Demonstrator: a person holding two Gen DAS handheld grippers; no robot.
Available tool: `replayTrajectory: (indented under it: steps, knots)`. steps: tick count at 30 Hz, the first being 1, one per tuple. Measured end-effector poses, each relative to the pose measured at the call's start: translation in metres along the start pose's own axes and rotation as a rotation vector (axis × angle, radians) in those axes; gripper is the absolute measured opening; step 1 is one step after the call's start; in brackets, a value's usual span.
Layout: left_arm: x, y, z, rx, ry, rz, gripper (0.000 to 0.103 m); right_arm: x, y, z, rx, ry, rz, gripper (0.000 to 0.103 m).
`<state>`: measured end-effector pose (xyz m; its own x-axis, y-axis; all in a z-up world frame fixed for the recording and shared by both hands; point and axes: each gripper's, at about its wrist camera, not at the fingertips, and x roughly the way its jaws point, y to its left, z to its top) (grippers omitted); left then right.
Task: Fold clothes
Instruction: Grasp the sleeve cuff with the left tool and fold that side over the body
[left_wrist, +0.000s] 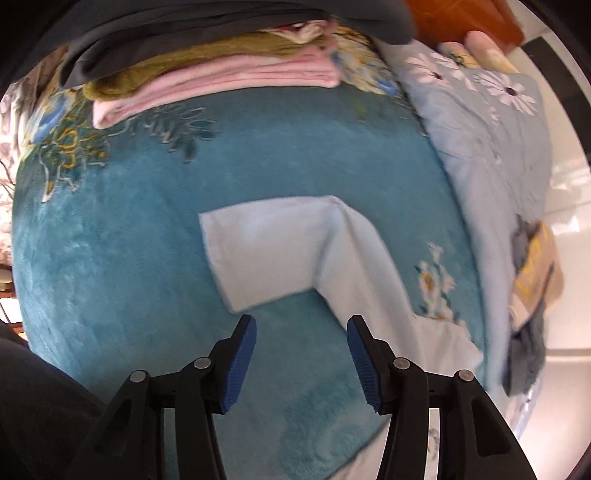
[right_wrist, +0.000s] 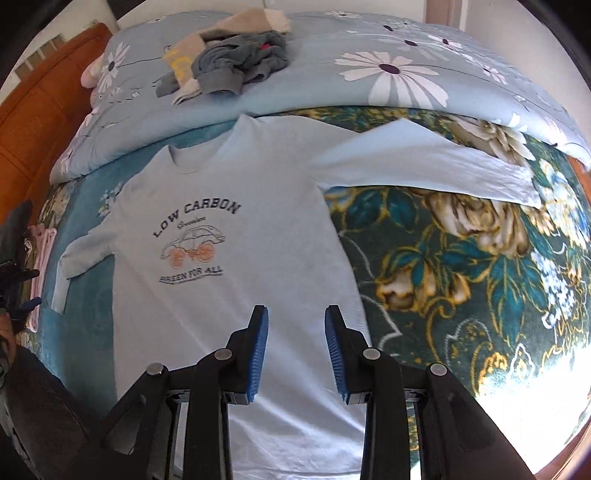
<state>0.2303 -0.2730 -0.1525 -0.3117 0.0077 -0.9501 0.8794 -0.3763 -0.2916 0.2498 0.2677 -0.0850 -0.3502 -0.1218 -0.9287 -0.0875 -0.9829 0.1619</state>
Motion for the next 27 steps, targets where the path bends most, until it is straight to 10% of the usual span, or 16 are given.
replayTrajectory:
  steps: [13, 15, 17, 27]
  knots:
    - [0.068, 0.010, 0.038, -0.061, 0.010, 0.160, 0.055, 0.041, 0.060, 0.029, -0.118, 0.073, 0.063, 0.033]
    - [0.068, 0.007, 0.039, -0.029, -0.019, 0.179, 0.043, 0.044, 0.060, 0.031, -0.112, 0.079, 0.067, 0.033]
    - [0.065, 0.006, 0.040, -0.021, -0.044, 0.148, 0.005, 0.047, 0.060, 0.032, -0.106, 0.085, 0.069, 0.033]
    - [0.000, 0.008, 0.082, 0.004, -0.187, 0.069, 0.004, 0.057, 0.062, 0.037, -0.114, 0.095, 0.098, 0.033]
